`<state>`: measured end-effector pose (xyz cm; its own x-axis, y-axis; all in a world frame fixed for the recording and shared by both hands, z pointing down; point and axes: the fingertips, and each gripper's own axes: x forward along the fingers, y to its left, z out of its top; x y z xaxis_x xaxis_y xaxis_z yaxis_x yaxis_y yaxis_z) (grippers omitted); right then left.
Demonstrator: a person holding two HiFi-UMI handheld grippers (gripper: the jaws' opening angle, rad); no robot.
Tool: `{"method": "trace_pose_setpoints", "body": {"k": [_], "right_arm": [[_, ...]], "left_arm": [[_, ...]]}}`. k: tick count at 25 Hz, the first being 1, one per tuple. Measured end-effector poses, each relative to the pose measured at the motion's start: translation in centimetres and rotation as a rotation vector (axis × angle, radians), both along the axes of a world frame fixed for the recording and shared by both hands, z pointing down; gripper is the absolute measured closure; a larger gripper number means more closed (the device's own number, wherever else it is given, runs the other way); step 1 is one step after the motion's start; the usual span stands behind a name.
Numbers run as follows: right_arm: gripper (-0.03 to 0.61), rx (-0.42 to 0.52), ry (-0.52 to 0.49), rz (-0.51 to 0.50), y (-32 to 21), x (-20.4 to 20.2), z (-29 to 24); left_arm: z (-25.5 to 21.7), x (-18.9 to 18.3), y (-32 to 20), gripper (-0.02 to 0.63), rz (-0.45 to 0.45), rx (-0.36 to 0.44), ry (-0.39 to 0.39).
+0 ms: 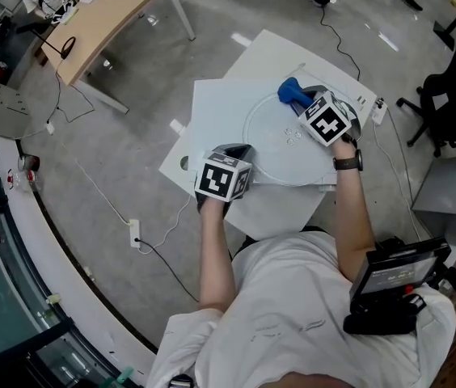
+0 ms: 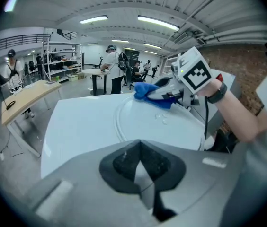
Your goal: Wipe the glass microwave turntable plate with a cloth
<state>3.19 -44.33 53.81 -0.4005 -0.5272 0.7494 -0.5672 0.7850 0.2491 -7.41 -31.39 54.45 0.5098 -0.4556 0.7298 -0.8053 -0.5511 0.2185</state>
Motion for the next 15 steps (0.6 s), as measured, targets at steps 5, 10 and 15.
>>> {"method": "trace_pose_setpoints", "body": {"k": [5, 10, 15], "right_arm": [[0.512, -0.036, 0.040, 0.027, 1.9, 5.1, 0.0], [0.511, -0.079, 0.188, -0.193, 6.7, 7.4, -0.2], [0.509, -0.189, 0.224, -0.375, 12.1, 8.0, -0.1]], "left_arm": [[-0.1, -0.3, -0.1, 0.612, -0.009, 0.011, 0.000], [-0.2, -0.7, -0.4, 0.612, -0.015, 0.011, -0.010], [0.1, -1.0, -0.8, 0.612, -0.018, 0.017, -0.029]]}}
